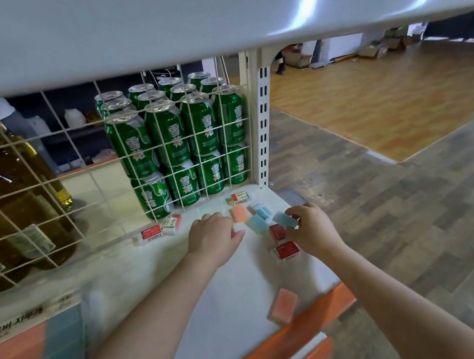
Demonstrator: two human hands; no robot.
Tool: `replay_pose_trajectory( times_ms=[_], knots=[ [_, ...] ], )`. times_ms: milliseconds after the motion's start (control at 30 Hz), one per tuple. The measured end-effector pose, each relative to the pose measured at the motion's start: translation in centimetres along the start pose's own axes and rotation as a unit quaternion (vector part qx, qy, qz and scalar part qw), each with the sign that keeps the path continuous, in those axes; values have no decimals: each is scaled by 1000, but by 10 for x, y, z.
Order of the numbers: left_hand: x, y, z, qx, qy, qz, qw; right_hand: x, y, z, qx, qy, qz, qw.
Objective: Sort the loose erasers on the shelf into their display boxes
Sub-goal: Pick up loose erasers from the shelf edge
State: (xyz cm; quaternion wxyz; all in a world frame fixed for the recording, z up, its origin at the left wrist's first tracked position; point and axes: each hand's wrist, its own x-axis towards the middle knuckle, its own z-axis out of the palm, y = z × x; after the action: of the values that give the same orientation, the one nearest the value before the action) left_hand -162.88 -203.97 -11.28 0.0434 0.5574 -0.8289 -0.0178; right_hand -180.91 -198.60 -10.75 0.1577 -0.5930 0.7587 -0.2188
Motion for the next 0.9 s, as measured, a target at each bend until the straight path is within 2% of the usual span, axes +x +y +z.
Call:
replay_pose_trajectory(
  times_ms=[100,233,300,400,567,700,900],
  knots=[
    [3,2,0,-37,-10,8,999,0,-1,0,0,-2,3,1000],
    [9,15,4,-77,-45,82,993,-3,4,-1,5,-7,12,1000],
    [13,23,6,-74,-76,94,990,-4,8,-2,13,-6,17,1000],
    [17,29,10,-65,-107,84,989,-7,13,-4,18,-13,20,1000],
    [16,27,9,-118,-62,36,990,-11,16,-4,18,-16,14,1000],
    [12,22,9,-165,-60,-9,984,-13,15,-2,25,-18,8,999],
    [5,22,11,-151,-44,-14,987,-16,13,-1,37,-15,7,999]
  ],
)
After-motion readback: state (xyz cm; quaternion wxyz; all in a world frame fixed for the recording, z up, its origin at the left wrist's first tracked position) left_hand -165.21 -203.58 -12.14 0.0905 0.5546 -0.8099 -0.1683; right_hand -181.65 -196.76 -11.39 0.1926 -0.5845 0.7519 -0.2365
